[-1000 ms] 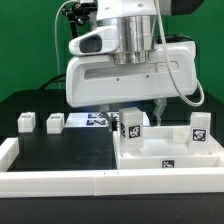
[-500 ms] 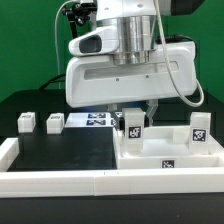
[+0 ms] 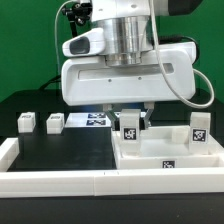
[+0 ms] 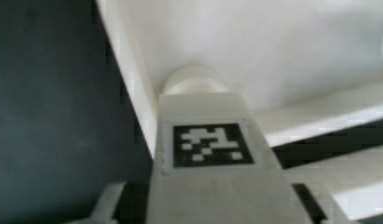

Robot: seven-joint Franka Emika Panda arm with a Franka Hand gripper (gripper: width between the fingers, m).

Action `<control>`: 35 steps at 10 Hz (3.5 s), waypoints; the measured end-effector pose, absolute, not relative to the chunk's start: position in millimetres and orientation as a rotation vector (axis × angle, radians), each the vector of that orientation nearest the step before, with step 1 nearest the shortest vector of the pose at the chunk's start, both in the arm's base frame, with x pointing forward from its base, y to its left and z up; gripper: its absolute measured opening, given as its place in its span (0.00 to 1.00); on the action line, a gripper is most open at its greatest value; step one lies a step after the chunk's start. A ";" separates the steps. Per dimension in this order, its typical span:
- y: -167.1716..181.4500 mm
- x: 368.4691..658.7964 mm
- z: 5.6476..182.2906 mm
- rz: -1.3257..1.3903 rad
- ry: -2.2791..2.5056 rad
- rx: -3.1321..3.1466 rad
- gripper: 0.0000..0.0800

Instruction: Assemble square table

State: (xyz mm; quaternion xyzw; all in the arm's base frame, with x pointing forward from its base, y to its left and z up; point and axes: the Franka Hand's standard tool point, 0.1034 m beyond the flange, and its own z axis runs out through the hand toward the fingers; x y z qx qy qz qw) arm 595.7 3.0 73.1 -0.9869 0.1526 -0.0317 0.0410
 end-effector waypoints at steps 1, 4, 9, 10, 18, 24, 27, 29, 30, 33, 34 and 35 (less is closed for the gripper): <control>2.8 596.2 73.1 -0.096 0.576 -3.003 0.36; 0.3 596.0 72.7 -0.077 1.057 -2.865 0.36; 5.4 594.8 71.9 -0.031 1.718 -2.510 0.36; 9.1 594.3 72.1 -0.013 1.821 -2.438 0.36; 11.9 593.9 71.6 -0.019 1.579 -2.597 0.76; 11.2 593.1 70.9 -0.059 0.822 -2.934 0.81; 6.5 593.6 71.2 -0.077 0.471 -3.016 0.81; 5.2 593.6 71.2 -0.085 0.307 -3.040 0.81; 5.3 593.7 71.2 -0.091 0.184 -3.052 0.81; 5.0 593.7 71.1 -0.094 0.110 -3.056 0.65; 5.0 593.7 71.1 -0.094 0.110 -3.056 0.47; 4.9 593.7 71.2 -0.094 0.110 -3.056 0.36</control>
Offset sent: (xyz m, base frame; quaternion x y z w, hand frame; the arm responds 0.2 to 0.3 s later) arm 0.0044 0.0049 -0.0024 0.0033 -0.0081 0.2480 0.9687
